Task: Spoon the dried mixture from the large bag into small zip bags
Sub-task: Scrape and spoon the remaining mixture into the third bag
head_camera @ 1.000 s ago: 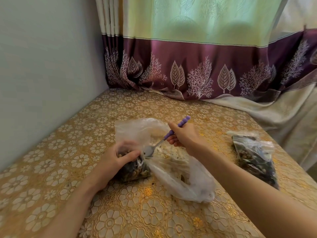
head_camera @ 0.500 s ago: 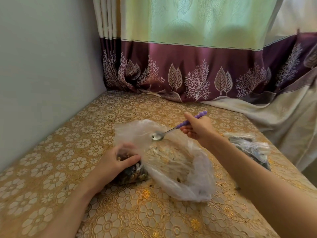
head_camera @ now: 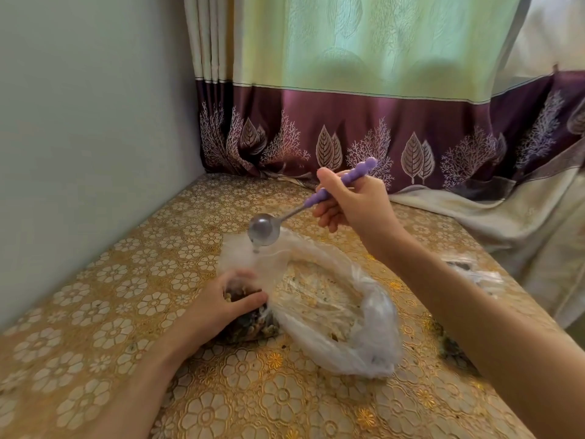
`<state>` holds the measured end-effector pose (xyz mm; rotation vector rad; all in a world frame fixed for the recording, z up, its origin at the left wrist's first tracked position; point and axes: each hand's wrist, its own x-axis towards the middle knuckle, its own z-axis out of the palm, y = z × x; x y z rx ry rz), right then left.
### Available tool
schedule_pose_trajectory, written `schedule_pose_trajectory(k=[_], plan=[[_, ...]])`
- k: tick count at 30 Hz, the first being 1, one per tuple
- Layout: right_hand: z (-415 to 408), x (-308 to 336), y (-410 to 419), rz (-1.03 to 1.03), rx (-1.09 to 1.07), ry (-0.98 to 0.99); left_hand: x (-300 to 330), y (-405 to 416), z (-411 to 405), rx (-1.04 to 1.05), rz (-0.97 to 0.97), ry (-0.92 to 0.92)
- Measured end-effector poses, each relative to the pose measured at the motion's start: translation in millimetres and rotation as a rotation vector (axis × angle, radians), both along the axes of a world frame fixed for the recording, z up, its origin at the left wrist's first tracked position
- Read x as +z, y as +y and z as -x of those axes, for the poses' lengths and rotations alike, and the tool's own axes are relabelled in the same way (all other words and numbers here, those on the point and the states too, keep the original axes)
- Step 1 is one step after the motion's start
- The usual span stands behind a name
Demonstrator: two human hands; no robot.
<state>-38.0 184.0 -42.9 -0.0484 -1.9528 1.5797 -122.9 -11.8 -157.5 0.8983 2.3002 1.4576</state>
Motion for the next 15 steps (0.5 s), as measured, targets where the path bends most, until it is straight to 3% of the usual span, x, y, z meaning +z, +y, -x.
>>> schedule_pose_trajectory(k=[5, 9, 15], plan=[[-3, -1, -3, -0.053, 0.056, 0.057, 0, 0, 0, -0.004, 0.002, 0.017], [-9, -2, 11, 0.033, -0.048, 0.060, 1, 0, -1, -0.012, 0.006, 0.015], [-25, -19, 45, 0.150, -0.218, -0.121, 1, 0, -2, -0.028, 0.001, -0.011]])
